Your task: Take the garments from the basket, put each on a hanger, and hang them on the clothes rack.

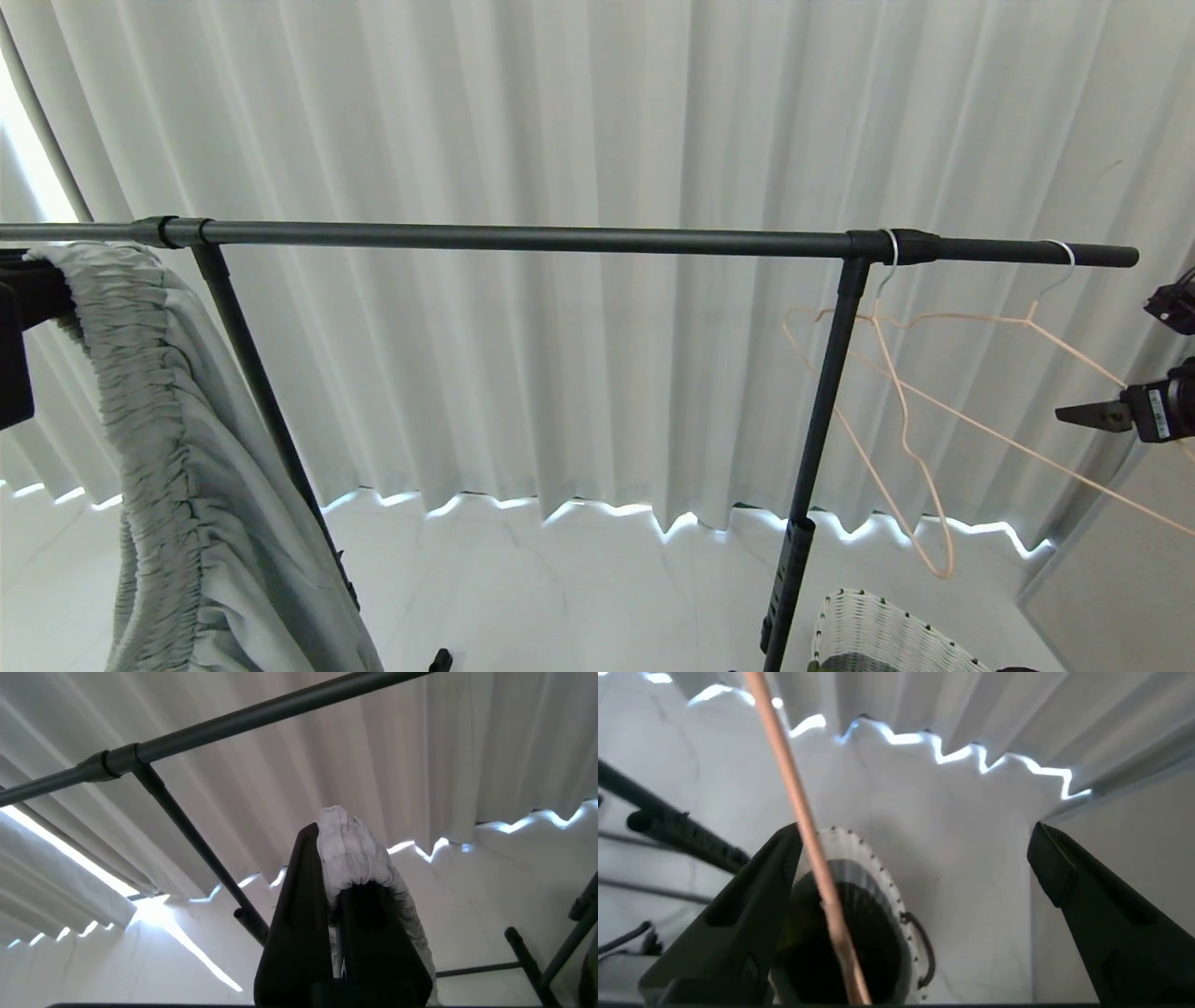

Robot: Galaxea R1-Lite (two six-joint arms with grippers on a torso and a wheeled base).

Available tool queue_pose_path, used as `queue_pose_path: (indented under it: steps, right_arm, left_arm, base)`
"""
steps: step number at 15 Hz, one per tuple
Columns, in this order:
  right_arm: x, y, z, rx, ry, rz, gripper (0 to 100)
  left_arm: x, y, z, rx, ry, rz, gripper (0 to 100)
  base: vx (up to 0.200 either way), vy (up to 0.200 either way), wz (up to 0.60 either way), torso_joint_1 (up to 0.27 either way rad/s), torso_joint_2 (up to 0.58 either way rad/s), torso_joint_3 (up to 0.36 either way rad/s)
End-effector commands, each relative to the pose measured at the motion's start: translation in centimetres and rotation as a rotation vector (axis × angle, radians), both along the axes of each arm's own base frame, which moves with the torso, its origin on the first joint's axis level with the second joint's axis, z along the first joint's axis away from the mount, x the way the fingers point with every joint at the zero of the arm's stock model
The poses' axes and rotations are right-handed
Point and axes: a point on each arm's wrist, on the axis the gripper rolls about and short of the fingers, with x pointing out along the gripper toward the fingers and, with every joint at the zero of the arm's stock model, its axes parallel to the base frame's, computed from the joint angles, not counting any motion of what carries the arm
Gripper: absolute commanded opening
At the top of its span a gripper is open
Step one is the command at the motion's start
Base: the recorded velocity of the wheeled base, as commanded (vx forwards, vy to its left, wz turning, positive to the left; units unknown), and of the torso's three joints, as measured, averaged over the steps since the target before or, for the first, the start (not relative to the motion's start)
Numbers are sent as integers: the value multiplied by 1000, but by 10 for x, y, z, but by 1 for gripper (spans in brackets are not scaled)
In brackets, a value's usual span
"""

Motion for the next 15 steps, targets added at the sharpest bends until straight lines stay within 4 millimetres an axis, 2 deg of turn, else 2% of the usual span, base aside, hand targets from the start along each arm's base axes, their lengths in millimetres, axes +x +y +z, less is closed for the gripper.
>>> queue_pose_path:
  steps: [1,4,11,15]
  right_arm:
    - [-9,6,-7,21,24,20,100]
    - [-21,15,-7,45,24,55,100]
    - [-30,36,6,86,-6,81,100]
    - [-32,40,6,93,-6,83,100]
  left_arm:
    - [0,0,1,-2,-4,0,0]
    - [0,0,1,-2,-4,0,0]
    - [-1,1,1,-3,-6,-1,0]
    - [-1,1,1,-3,-6,-1,0]
  base:
    - [0,0,0,0,0,0]
    - [0,0,0,0,0,0]
    - [0,0,0,0,0,0]
    - [0,0,0,0,0,0]
